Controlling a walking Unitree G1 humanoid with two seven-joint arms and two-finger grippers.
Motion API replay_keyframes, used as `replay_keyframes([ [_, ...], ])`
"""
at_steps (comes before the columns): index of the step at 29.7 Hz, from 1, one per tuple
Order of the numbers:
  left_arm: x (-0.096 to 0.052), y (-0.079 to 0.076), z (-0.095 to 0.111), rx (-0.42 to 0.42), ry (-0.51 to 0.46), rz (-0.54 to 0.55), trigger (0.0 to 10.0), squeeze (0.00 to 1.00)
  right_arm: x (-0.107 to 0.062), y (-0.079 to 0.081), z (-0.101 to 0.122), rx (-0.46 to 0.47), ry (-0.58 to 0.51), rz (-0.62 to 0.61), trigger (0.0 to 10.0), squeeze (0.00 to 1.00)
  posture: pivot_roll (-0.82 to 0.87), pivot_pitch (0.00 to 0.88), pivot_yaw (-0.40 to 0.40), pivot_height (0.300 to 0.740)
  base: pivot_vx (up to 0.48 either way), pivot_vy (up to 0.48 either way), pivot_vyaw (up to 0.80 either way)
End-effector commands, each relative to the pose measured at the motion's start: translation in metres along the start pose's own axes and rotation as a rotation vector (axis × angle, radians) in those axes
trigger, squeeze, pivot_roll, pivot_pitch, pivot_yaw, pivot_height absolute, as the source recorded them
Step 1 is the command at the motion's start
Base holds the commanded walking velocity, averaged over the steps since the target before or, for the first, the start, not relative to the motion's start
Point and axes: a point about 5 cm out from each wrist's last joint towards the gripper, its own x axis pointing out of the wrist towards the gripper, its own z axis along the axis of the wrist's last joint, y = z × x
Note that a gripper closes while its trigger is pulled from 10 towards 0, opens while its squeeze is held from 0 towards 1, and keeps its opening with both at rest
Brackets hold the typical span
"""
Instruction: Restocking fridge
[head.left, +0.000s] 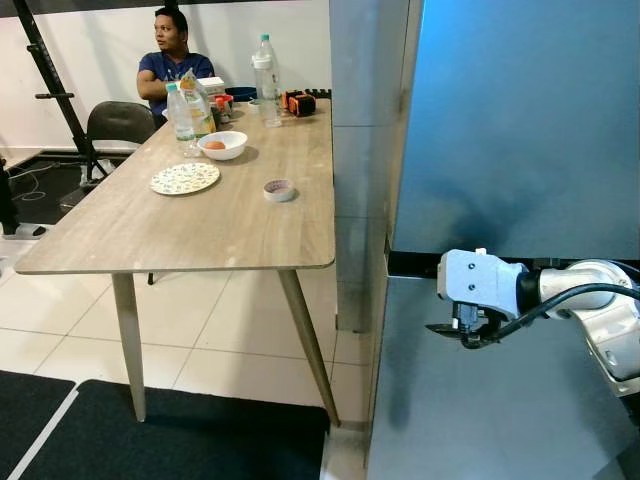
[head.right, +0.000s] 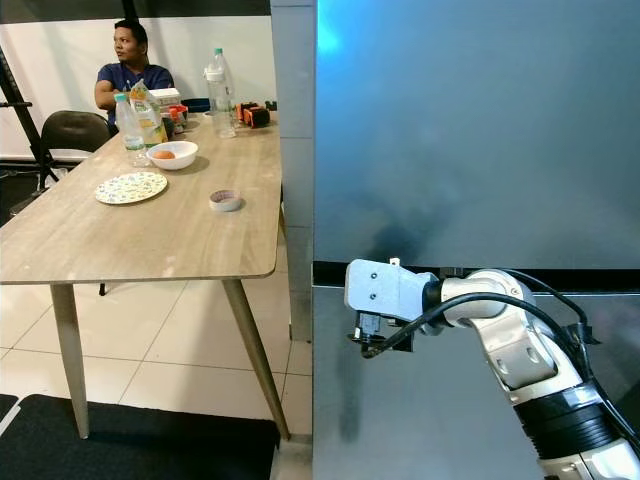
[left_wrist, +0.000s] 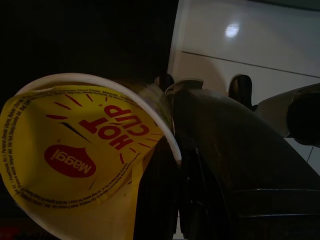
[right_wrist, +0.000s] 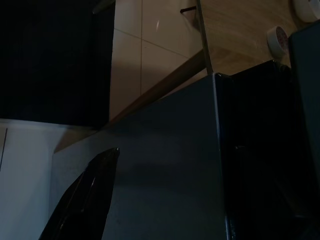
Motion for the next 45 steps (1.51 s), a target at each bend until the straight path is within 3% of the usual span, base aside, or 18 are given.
replay_keyframes([
  [1, -0.001, -0.003, -0.015, -0.006, 0.056, -0.005, 10.0, 0.00, 0.005, 0.005, -0.006, 0.026, 0.037, 0.034, 10.0, 0.00, -0.10, 0.000, 0.004, 0.740, 0.000, 0.000, 0.00],
  [6, 0.000, -0.004, -0.015, -0.010, 0.057, -0.007, 10.0, 0.00, -0.002, 0.000, -0.019, 0.068, 0.127, 0.006, 10.0, 0.00, -0.10, 0.000, 0.001, 0.740, 0.000, 0.000, 0.00],
  [21, 0.000, -0.006, -0.016, -0.009, 0.060, -0.008, 10.0, 0.00, -0.017, -0.010, -0.036, 0.136, 0.242, -0.067, 10.0, 0.00, -0.10, 0.000, 0.001, 0.740, 0.000, 0.000, 0.00],
  [36, -0.001, -0.005, -0.019, -0.010, 0.067, -0.003, 10.0, 0.00, -0.014, -0.006, -0.028, 0.147, 0.154, 0.003, 10.0, 0.00, -0.10, 0.000, 0.001, 0.740, 0.000, 0.000, 0.00],
  [45, -0.001, -0.003, -0.016, -0.009, 0.064, 0.000, 10.0, 0.00, -0.015, 0.008, -0.023, 0.153, 0.116, 0.110, 10.0, 0.00, -0.11, 0.000, -0.002, 0.740, 0.000, 0.000, 0.00],
])
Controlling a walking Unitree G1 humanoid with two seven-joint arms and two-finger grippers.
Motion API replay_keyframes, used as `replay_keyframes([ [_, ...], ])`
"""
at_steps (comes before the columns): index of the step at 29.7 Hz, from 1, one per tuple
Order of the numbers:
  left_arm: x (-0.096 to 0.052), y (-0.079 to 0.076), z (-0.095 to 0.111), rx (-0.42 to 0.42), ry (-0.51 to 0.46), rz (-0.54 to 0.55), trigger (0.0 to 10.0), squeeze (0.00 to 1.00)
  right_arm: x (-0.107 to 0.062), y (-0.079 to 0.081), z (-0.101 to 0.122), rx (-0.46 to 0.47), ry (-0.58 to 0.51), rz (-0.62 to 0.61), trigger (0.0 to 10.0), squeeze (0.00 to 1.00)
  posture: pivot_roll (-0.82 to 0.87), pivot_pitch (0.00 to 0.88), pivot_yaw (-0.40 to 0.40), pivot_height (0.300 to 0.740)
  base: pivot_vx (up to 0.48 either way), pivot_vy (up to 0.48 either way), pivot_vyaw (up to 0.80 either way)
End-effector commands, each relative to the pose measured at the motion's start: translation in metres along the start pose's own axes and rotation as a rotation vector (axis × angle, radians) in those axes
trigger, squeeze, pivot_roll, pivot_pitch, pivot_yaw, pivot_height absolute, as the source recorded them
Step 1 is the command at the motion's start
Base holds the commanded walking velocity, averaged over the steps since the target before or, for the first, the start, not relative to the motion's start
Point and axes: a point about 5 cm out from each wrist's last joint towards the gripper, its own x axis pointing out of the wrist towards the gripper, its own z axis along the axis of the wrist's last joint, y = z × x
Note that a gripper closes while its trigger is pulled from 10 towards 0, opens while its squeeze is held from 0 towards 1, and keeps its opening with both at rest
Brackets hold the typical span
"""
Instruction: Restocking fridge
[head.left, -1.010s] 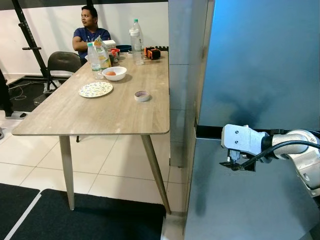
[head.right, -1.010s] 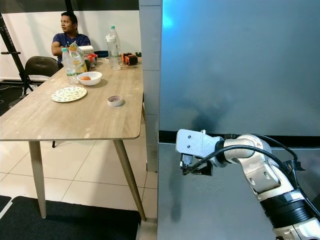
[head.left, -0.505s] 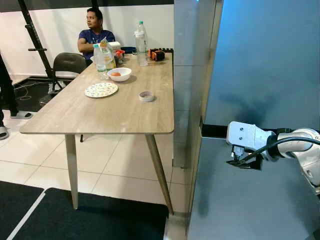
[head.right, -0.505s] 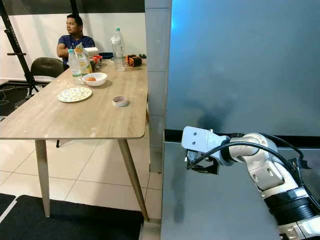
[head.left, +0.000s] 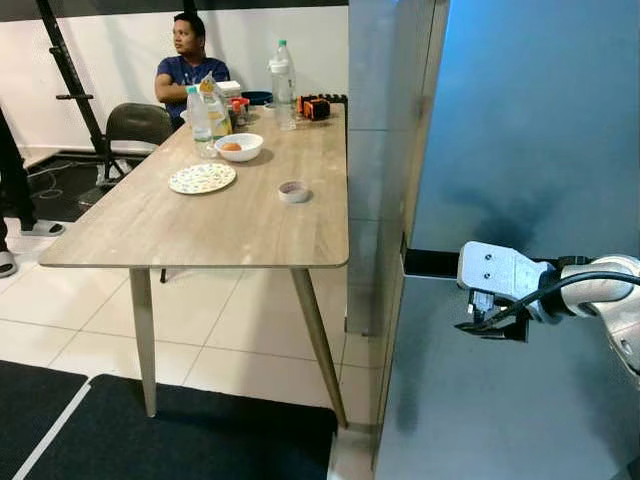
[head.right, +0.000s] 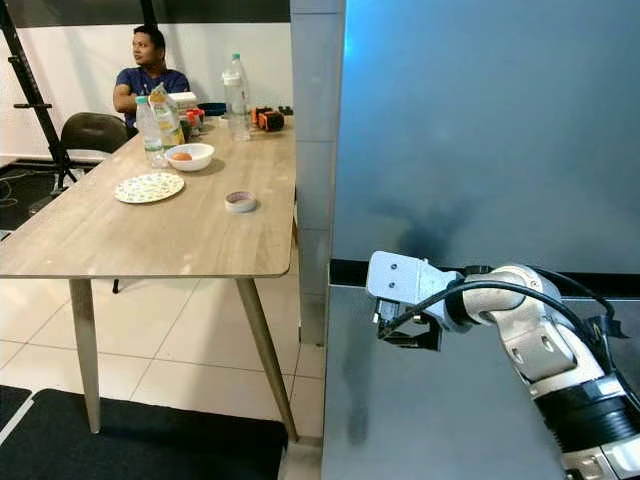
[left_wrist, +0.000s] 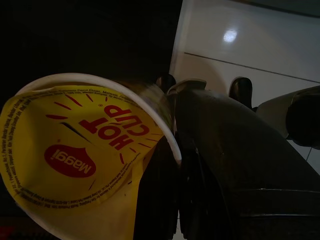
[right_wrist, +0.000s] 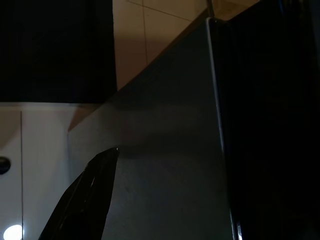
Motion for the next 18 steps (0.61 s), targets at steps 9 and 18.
replay_keyframes([
  [9, -0.001, -0.001, -0.013, -0.007, 0.059, 0.001, 10.0, 0.00, -0.001, 0.022, 0.005, 0.039, -0.080, 0.200, 10.0, 0.00, -0.11, 0.000, -0.002, 0.740, 0.000, 0.000, 0.00],
  [18, -0.001, -0.002, -0.013, -0.008, 0.058, 0.001, 10.0, 0.00, -0.024, 0.028, 0.047, -0.010, -0.426, 0.282, 10.0, 0.00, -0.11, 0.000, -0.002, 0.740, 0.000, 0.000, 0.00],
])
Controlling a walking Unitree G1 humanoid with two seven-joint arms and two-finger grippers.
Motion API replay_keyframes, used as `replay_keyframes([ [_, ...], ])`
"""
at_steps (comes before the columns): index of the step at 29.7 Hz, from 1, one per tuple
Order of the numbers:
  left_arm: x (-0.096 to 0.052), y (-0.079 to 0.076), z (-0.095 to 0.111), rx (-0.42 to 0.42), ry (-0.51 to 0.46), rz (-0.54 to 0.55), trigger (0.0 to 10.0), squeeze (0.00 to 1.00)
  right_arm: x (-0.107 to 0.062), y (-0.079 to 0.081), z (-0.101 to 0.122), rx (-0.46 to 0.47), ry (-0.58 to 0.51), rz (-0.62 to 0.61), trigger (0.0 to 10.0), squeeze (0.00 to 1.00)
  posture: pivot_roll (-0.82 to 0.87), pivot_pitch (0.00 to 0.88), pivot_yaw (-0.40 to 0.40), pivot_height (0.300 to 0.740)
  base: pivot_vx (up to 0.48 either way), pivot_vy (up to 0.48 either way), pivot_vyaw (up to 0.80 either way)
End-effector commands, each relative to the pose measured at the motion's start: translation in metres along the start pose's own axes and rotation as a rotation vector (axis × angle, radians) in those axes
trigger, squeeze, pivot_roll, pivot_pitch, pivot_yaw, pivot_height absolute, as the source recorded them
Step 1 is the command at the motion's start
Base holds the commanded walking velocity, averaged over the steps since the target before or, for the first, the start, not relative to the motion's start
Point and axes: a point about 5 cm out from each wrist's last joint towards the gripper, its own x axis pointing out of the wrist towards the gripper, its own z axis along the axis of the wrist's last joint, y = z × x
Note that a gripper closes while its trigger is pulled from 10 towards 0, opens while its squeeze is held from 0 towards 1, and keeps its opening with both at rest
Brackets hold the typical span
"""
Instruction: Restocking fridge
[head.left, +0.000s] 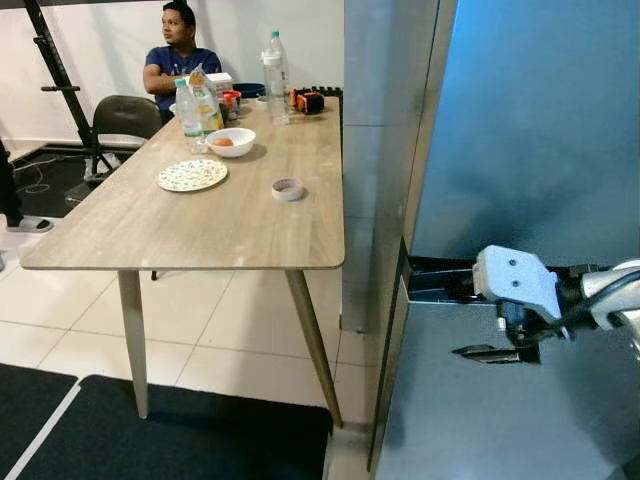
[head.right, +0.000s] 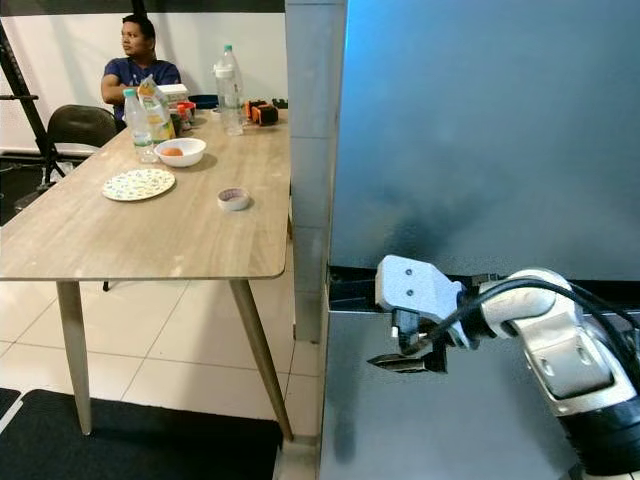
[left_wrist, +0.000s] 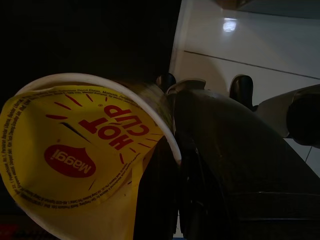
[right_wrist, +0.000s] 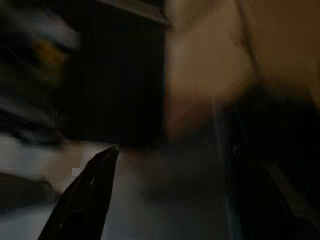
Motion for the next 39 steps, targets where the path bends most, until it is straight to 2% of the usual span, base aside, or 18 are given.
replay_keyframes([
  [1, -0.001, -0.002, -0.014, -0.010, 0.056, -0.002, 10.0, 0.00, -0.003, 0.003, 0.016, -0.023, -0.105, 0.035, 10.0, 0.00, -0.11, 0.000, -0.002, 0.740, 0.000, 0.000, 0.00],
  [2, -0.001, -0.002, -0.014, -0.011, 0.056, -0.003, 10.0, 0.00, -0.006, 0.005, 0.026, -0.037, -0.181, 0.049, 10.0, 0.00, -0.11, 0.000, -0.002, 0.740, 0.000, 0.000, 0.00],
  [3, -0.001, -0.002, -0.014, -0.011, 0.056, -0.003, 10.0, 0.00, -0.006, 0.005, 0.026, -0.037, -0.181, 0.049, 10.0, 0.00, -0.11, 0.000, -0.002, 0.740, 0.000, 0.000, 0.00],
  [5, -0.001, -0.002, -0.015, -0.012, 0.056, -0.003, 10.0, 0.00, -0.013, 0.008, 0.044, -0.067, -0.324, 0.085, 10.0, 0.00, -0.11, 0.000, -0.002, 0.740, 0.000, 0.000, 0.00],
  [8, -0.001, -0.001, -0.015, -0.012, 0.057, -0.003, 10.0, 0.00, -0.015, 0.010, 0.051, -0.080, -0.373, 0.099, 10.0, 0.00, -0.11, 0.000, -0.002, 0.740, 0.000, 0.000, 0.00],
  [11, -0.001, -0.001, -0.015, -0.012, 0.056, -0.002, 10.0, 0.00, -0.012, 0.007, 0.051, -0.080, -0.372, 0.073, 10.0, 0.00, -0.11, 0.000, -0.004, 0.740, 0.000, 0.000, 0.00],
  [13, -0.001, -0.001, -0.015, -0.012, 0.056, -0.002, 10.0, 0.00, -0.009, 0.004, 0.048, -0.081, -0.346, 0.044, 10.0, 0.00, -0.11, 0.000, -0.004, 0.740, 0.000, 0.000, 0.00],
  [14, -0.001, -0.001, -0.015, -0.013, 0.055, -0.002, 10.0, 0.00, -0.003, -0.003, 0.038, -0.064, -0.270, -0.020, 10.0, 0.00, -0.11, 0.000, -0.004, 0.740, 0.000, 0.000, 0.00],
  [15, -0.001, -0.001, -0.015, -0.013, 0.055, -0.002, 10.0, 0.00, -0.003, -0.003, 0.038, -0.064, -0.270, -0.020, 10.0, 0.00, -0.11, 0.000, -0.004, 0.740, 0.000, 0.000, 0.00],
  [16, -0.001, -0.001, -0.015, -0.014, 0.055, -0.001, 10.0, 0.00, 0.001, -0.008, 0.030, -0.043, -0.207, -0.066, 10.0, 0.00, -0.11, 0.000, -0.004, 0.740, 0.000, 0.000, 0.00],
  [21, -0.001, -0.001, -0.015, -0.014, 0.055, -0.001, 10.0, 0.00, -0.001, -0.017, 0.015, -0.020, -0.082, -0.142, 10.0, 0.00, -0.11, 0.000, -0.004, 0.740, 0.000, 0.000, 0.00],
  [25, -0.001, 0.000, -0.014, -0.012, 0.056, 0.000, 10.0, 0.00, -0.008, -0.016, 0.001, 0.003, 0.043, -0.146, 10.0, 0.00, -0.10, 0.000, -0.002, 0.740, 0.000, 0.000, 0.00],
  [28, -0.001, 0.000, -0.014, -0.011, 0.055, -0.001, 10.0, 0.00, -0.011, -0.015, -0.002, 0.016, 0.059, -0.138, 10.0, 0.00, -0.10, 0.000, -0.002, 0.740, 0.000, 0.000, 0.00],
  [34, -0.001, -0.001, -0.014, -0.016, 0.053, -0.001, 10.0, 0.00, -0.020, -0.017, -0.018, 0.026, 0.206, -0.155, 10.0, 0.00, -0.11, 0.000, -0.005, 0.740, 0.000, 0.000, 0.00],
  [39, -0.001, -0.002, -0.014, -0.015, 0.053, -0.003, 10.0, 0.00, -0.022, -0.017, -0.025, 0.033, 0.261, -0.157, 10.0, 0.00, -0.11, 0.000, -0.007, 0.740, 0.000, 0.000, 0.00],
])
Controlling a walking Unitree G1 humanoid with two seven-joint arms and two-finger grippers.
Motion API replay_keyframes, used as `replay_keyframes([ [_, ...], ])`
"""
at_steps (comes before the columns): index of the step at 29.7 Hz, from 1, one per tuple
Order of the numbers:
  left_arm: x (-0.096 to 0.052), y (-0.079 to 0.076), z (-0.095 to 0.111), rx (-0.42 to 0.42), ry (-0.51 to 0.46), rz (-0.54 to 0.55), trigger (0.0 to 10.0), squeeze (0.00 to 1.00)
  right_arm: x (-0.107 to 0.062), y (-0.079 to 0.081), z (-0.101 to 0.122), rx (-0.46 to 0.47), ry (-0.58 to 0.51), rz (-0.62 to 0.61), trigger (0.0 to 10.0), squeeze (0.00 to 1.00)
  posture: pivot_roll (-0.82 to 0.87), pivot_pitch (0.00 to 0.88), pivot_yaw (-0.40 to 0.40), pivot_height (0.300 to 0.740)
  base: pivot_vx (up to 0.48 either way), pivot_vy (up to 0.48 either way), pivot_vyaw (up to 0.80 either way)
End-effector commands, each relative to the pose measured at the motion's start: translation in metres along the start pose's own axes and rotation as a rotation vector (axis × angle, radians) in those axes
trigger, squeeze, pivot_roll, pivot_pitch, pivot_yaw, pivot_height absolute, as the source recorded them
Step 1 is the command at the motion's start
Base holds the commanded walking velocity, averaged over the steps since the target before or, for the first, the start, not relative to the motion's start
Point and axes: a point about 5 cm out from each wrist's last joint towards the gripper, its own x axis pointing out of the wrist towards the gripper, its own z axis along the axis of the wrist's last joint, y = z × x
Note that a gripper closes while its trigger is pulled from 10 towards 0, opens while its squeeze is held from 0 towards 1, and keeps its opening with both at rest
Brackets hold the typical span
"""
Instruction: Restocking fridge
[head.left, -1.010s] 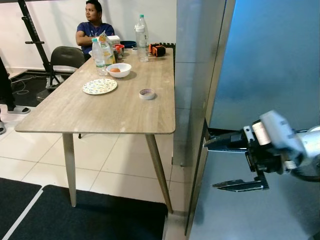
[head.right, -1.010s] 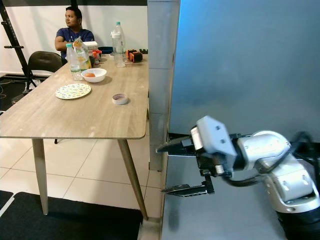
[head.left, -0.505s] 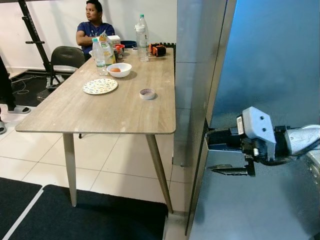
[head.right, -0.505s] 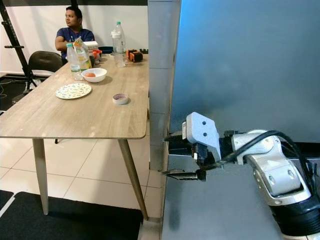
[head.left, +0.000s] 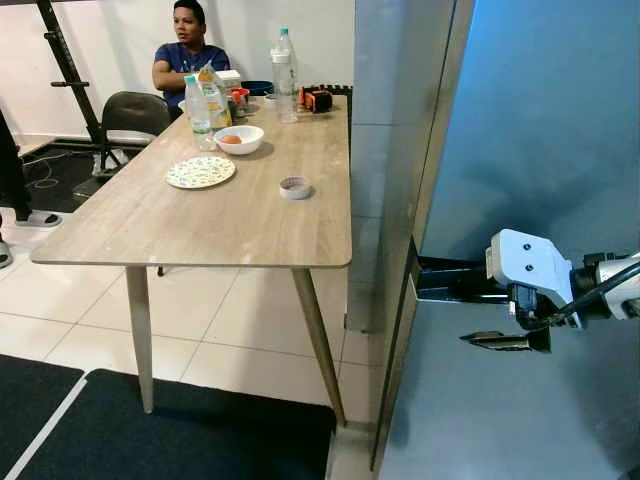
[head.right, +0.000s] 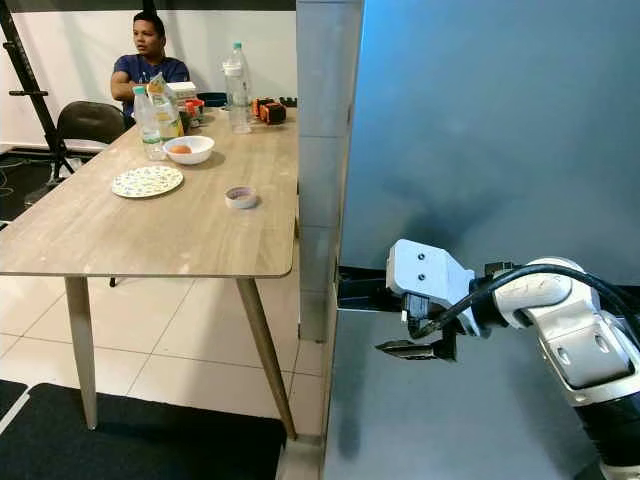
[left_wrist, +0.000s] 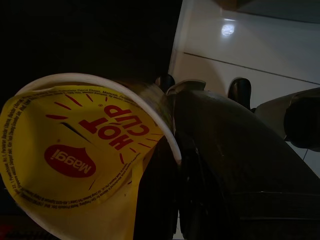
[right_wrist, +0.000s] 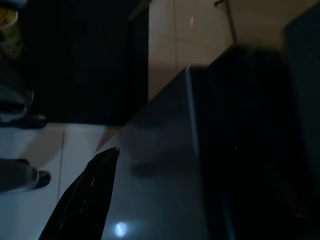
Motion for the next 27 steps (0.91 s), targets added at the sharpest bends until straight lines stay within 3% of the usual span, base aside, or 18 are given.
replay_keyframes([
  [1, -0.001, -0.002, -0.015, -0.010, 0.058, -0.003, 10.0, 0.00, -0.001, 0.000, -0.001, -0.018, 0.023, 0.002, 10.0, 0.00, -0.11, 0.000, -0.007, 0.740, 0.000, 0.000, 0.00],
  [9, -0.001, -0.002, -0.016, -0.005, 0.060, -0.001, 10.0, 0.00, -0.004, 0.015, 0.003, -0.030, 0.002, 0.117, 10.0, 0.00, -0.10, 0.000, -0.004, 0.740, 0.000, 0.000, 0.00],
  [10, -0.001, -0.002, -0.017, -0.005, 0.061, -0.001, 10.0, 0.00, -0.005, 0.016, 0.005, -0.028, -0.015, 0.130, 2.1, 0.00, -0.10, 0.000, -0.004, 0.740, 0.000, 0.000, 0.00],
  [12, -0.001, -0.002, -0.017, -0.005, 0.061, -0.001, 10.0, 0.00, -0.005, 0.017, 0.006, -0.028, -0.026, 0.138, 2.1, 0.00, -0.10, 0.000, -0.004, 0.740, 0.000, 0.000, 0.00],
  [13, -0.001, -0.002, -0.018, -0.005, 0.063, -0.001, 10.0, 0.00, -0.009, 0.020, 0.012, -0.041, -0.080, 0.156, 0.0, 0.00, -0.10, 0.000, -0.003, 0.740, 0.000, 0.000, 0.00],
  [15, -0.001, -0.002, -0.019, -0.005, 0.063, 0.000, 10.0, 0.00, -0.010, 0.020, 0.015, -0.051, -0.098, 0.159, 0.0, 0.00, -0.10, 0.000, 0.000, 0.740, 0.000, 0.000, 0.00],
  [16, -0.001, -0.002, -0.019, -0.004, 0.064, 0.000, 10.0, 0.00, -0.011, 0.022, 0.018, -0.058, -0.120, 0.173, 4.8, 0.00, -0.10, 0.000, 0.000, 0.740, 0.000, 0.000, 0.00],
  [17, -0.002, -0.001, -0.019, -0.004, 0.064, 0.000, 10.0, 0.00, -0.013, 0.024, 0.020, -0.062, -0.141, 0.189, 1.6, 0.00, -0.10, 0.000, 0.000, 0.740, 0.000, 0.000, 0.00],
  [18, -0.002, -0.001, -0.020, -0.004, 0.065, 0.000, 10.0, 0.00, -0.014, 0.025, 0.022, -0.062, -0.154, 0.202, 1.6, 0.00, -0.10, 0.000, 0.000, 0.740, 0.000, 0.000, 0.00],
  [19, -0.002, -0.001, -0.020, -0.005, 0.065, -0.001, 10.0, 0.00, -0.016, 0.026, 0.025, -0.069, -0.181, 0.207, 0.2, 0.00, -0.10, 0.000, 0.000, 0.740, 0.000, 0.000, 0.00],
  [20, -0.002, -0.001, -0.020, -0.005, 0.065, -0.001, 10.0, 0.00, -0.016, 0.026, 0.025, -0.069, -0.181, 0.207, 0.2, 0.00, -0.10, 0.000, 0.000, 0.740, 0.000, 0.000, 0.00],
  [21, -0.002, -0.001, -0.020, -0.005, 0.065, -0.001, 10.0, 0.00, -0.017, 0.026, 0.028, -0.077, -0.206, 0.206, 9.1, 0.00, -0.10, 0.000, 0.000, 0.740, 0.000, 0.000, 0.00],
  [22, -0.002, -0.001, -0.020, -0.005, 0.065, -0.001, 10.0, 0.00, -0.017, 0.026, 0.028, -0.077, -0.206, 0.206, 9.1, 0.00, -0.10, 0.000, 0.000, 0.740, 0.000, 0.000, 0.00],
  [23, -0.002, -0.001, -0.020, -0.005, 0.064, -0.001, 10.0, 0.00, -0.021, 0.026, 0.036, -0.090, -0.273, 0.208, 10.0, 0.00, -0.10, 0.000, 0.000, 0.740, 0.000, 0.000, 0.00],
  [26, -0.002, -0.001, -0.020, -0.006, 0.064, -0.002, 10.0, 0.00, -0.038, 0.028, 0.061, -0.134, -0.495, 0.230, 10.0, 0.00, -0.11, 0.000, -0.002, 0.740, 0.000, 0.000, 0.00],
  [27, -0.002, -0.001, -0.020, -0.006, 0.064, -0.002, 10.0, 0.00, -0.038, 0.028, 0.061, -0.134, -0.495, 0.230, 10.0, 0.00, -0.11, 0.000, -0.002, 0.740, 0.000, 0.000, 0.00],
])
